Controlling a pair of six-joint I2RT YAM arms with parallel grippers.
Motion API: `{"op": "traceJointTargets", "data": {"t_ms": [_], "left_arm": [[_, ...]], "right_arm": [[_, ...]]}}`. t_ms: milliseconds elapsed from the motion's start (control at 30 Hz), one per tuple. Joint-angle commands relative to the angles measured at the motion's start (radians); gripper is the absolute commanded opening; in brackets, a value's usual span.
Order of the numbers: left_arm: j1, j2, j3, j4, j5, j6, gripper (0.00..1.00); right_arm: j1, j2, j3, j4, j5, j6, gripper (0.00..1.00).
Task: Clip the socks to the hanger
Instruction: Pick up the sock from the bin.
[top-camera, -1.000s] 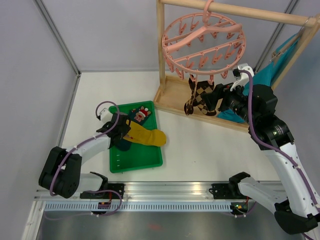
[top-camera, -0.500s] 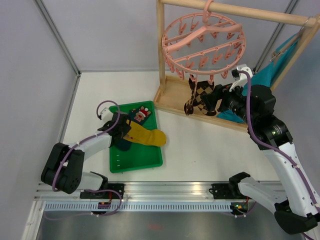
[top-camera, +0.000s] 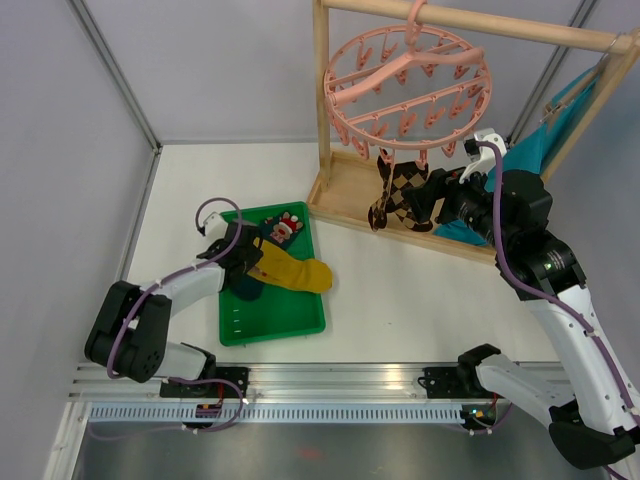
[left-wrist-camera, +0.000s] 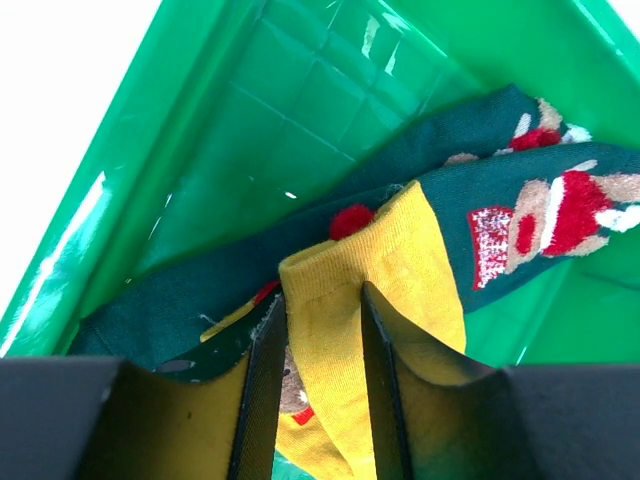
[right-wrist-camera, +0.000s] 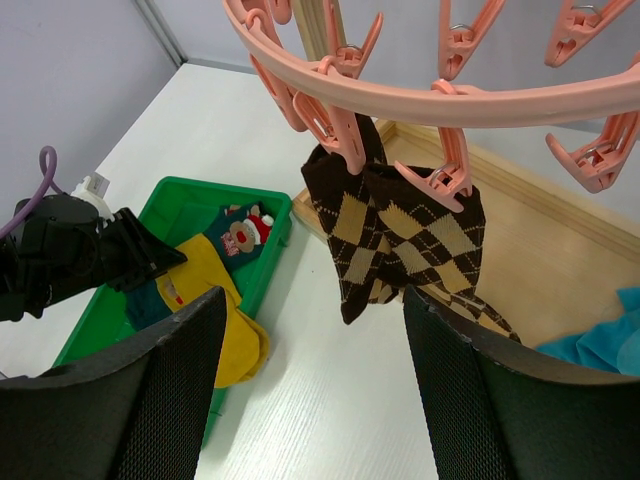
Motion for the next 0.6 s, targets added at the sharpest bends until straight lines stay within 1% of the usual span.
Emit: {"op": "traceJointTargets", "data": {"t_ms": [0,233,267,500,567], "left_arm": [[0.005,0.008,0.046,0.050,0.016,0.035,0.38],[0.007,0.008,0.071,0.052,0.019,0.061,0.32],[0.008,0.009,0.074,0.052,0.019,0.061,0.29],[0.010,0.034,0.083,0.056,0.031,0.071,0.24],[0.011,0.035,0.081,0.069,0.039,0.081,0.19]], "right_arm": [[0.003,-0.015,-0.006,0.023,0.014,0.010,0.77],[0.002,-0.017,-0.008,0.023,0.017,0.010,0.77],[0.000,-0.017,-0.008,0.023,0.017,0.010,0.77],[0.002,-0.018,-0.009,0.023,0.017,0.011,0.77],[0.002,-0.018,-0.009,0.023,0.018,0.010,0.77]]}}
